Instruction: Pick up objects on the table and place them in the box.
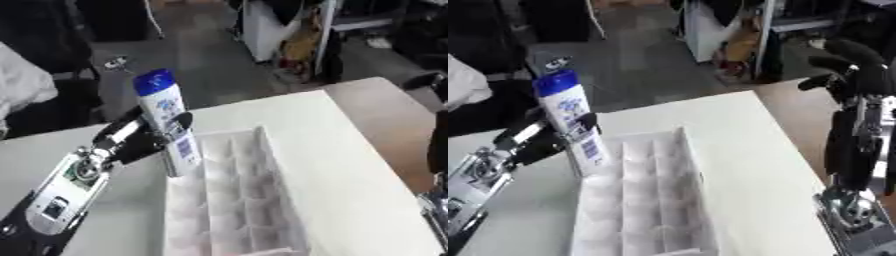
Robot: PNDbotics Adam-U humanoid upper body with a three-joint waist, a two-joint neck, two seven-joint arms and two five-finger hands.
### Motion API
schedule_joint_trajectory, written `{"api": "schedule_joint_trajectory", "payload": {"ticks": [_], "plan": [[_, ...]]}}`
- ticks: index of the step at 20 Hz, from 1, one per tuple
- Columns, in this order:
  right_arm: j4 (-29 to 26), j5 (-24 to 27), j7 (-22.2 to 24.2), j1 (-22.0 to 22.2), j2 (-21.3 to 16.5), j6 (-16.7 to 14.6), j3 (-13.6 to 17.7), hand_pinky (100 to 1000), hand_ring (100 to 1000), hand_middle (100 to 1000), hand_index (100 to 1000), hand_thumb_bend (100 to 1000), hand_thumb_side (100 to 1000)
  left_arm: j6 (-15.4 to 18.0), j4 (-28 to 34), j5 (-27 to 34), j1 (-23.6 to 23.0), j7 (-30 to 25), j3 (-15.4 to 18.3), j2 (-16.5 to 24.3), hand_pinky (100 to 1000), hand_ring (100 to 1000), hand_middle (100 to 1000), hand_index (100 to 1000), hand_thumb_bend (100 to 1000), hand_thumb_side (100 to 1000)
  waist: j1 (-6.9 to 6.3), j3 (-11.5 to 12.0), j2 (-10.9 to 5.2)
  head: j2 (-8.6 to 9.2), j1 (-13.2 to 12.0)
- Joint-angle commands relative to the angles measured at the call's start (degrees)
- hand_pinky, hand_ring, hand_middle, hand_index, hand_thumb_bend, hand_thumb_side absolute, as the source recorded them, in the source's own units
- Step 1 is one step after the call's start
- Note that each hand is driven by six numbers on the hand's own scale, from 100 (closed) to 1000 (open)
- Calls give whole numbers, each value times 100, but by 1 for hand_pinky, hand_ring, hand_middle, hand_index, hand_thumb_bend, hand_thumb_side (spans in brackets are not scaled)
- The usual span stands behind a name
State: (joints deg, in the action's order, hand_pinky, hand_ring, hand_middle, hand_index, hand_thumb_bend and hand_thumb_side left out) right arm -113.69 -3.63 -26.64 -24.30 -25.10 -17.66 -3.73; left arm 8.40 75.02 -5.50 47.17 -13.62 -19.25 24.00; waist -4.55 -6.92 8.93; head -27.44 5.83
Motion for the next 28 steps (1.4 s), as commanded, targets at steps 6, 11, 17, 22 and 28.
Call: {"api": "schedule_joint_trajectory", "payload": {"ticks": [6, 11, 17, 22, 28], "plan": [[-91, 49, 36, -133, -19, -23, 7, 489, 664, 695, 766, 100, 869, 358, -203, 159, 163, -405, -32, 51, 377, 454, 605, 770, 100, 1000, -5, -41, -47, 78, -4], [-91, 49, 36, -128, -27, -22, 10, 489, 664, 695, 766, 100, 868, 547, -256, -441, 161, -835, 50, 56, 735, 862, 992, 1000, 275, 1000, -8, -24, -50, 68, 16], [-91, 44, 33, -131, -29, -22, 15, 489, 664, 695, 766, 100, 869, 687, -415, -580, 122, -903, 124, 12, 829, 916, 1000, 1000, 412, 1000, -9, -19, -48, 68, 43], [-91, 41, 33, -130, -31, -19, 16, 489, 664, 695, 766, 100, 869, 711, -450, -617, 102, -907, 158, 10, 823, 912, 1000, 1000, 424, 1000, -11, -13, -47, 59, 59], [-91, 38, 34, -128, -34, -16, 17, 489, 664, 695, 766, 100, 870, 705, -452, -660, 85, -820, 193, 24, 818, 903, 1000, 1000, 426, 1000, -12, -5, -49, 59, 73]]}}
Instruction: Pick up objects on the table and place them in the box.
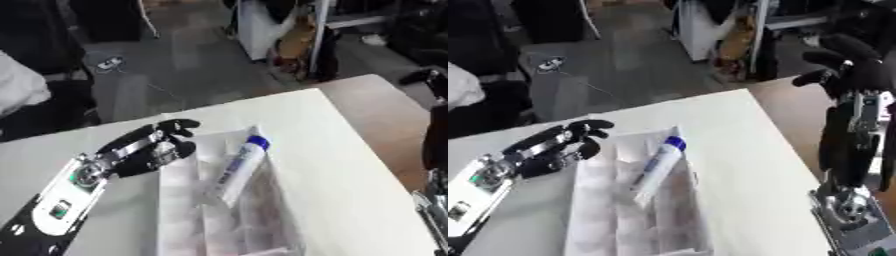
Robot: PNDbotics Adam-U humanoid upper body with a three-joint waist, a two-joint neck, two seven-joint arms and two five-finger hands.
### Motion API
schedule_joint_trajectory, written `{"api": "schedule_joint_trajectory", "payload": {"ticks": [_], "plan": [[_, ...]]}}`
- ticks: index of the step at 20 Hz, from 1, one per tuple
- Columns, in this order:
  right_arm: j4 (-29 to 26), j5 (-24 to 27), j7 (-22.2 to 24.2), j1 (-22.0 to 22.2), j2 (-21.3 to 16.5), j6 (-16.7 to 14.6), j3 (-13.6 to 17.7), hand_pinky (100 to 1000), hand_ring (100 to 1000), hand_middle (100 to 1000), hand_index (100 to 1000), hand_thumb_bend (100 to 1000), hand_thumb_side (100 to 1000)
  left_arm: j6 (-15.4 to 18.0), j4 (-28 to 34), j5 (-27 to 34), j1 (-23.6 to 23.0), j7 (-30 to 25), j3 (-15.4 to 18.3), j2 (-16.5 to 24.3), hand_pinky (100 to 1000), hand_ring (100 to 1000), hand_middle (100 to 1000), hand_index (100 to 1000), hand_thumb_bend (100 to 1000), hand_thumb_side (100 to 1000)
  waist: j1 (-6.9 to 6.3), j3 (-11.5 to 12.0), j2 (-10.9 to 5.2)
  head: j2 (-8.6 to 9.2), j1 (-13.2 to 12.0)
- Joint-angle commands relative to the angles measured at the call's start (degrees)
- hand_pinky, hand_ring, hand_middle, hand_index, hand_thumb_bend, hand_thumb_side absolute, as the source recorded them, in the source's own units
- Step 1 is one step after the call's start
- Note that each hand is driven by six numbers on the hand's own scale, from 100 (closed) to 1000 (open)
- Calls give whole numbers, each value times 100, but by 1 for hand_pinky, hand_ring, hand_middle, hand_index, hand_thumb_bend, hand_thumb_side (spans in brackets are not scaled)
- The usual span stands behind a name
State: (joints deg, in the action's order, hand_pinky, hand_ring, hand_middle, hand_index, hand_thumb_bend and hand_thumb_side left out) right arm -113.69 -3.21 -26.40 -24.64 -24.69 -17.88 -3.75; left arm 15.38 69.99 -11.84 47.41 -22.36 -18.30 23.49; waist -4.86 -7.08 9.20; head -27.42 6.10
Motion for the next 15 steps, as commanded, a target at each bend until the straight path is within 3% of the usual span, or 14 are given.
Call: {"api": "schedule_joint_trajectory", "payload": {"ticks": [1, 10, 15], "plan": [[-91, -5, 10, -92, -75, 7, 20, 489, 664, 695, 766, 100, 870, 4, 54, -29, 57, 91, 112, 76, 814, 900, 1000, 1000, 424, 1000, 20, 11, -77, 58, 47], [-91, -17, -4, -60, -89, 13, 37, 488, 664, 695, 766, 100, 867, -71, 266, 78, -115, 567, 311, 128, 791, 880, 1000, 1000, 435, 1000, 30, 51, -85, 56, 54], [-91, -45, -33, 5, -115, 25, 67, 488, 665, 695, 766, 100, 869, 4, 1202, 255, -646, 1639, 640, 267, 745, 824, 955, 1000, 457, 1000, 49, 151, -95, 34, 106]]}}
